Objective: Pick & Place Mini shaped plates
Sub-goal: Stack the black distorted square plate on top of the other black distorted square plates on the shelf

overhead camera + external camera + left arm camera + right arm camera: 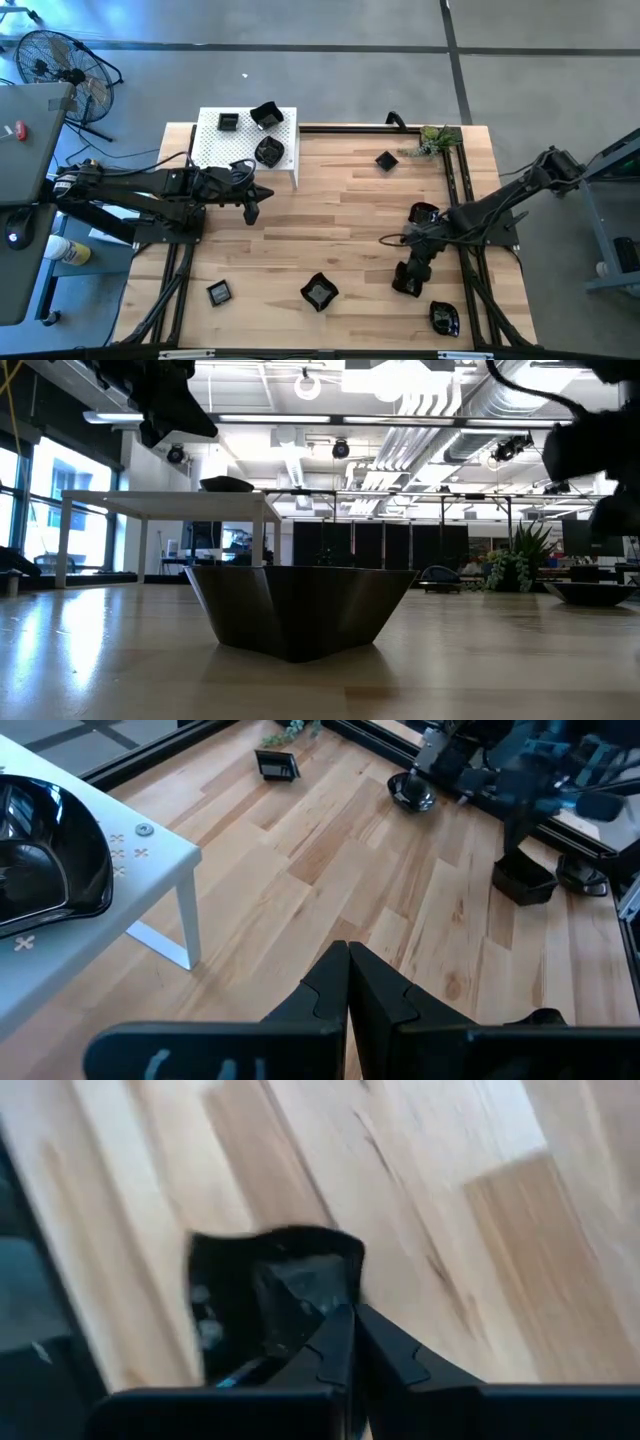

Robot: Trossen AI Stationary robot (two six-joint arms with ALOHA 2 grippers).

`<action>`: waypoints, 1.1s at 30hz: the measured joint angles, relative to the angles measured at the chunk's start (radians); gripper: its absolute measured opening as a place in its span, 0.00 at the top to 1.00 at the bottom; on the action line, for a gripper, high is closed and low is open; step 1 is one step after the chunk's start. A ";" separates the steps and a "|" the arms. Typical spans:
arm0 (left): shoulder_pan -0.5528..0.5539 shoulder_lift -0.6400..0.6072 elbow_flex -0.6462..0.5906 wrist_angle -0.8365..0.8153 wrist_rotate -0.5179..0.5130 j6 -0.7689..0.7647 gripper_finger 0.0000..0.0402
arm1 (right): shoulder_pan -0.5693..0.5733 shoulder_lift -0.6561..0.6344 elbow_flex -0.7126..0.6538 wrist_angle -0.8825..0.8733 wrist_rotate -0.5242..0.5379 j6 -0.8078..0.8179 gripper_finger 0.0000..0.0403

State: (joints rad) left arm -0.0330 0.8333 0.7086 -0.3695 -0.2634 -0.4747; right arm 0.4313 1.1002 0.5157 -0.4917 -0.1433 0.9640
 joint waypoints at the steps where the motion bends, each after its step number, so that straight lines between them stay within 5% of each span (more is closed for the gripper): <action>1: 0.000 0.000 0.000 0.000 0.000 0.000 1.00 | -0.002 0.000 0.018 0.001 0.010 0.007 0.99; 10: 0.000 0.000 0.000 0.000 0.001 0.009 1.00 | -0.078 0.001 0.146 -0.080 0.023 0.019 0.97; 22: 0.000 0.000 0.000 0.000 0.032 0.022 1.00 | 0.002 0.134 0.122 -0.121 0.057 -0.082 0.66; 33: 0.000 0.000 0.000 -0.001 0.029 0.023 1.00 | 0.035 0.274 0.121 -0.054 0.033 -0.101 0.79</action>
State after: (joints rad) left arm -0.0330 0.8337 0.7086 -0.3707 -0.2344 -0.4522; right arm 0.4667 1.3746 0.6369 -0.5455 -0.1105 0.8627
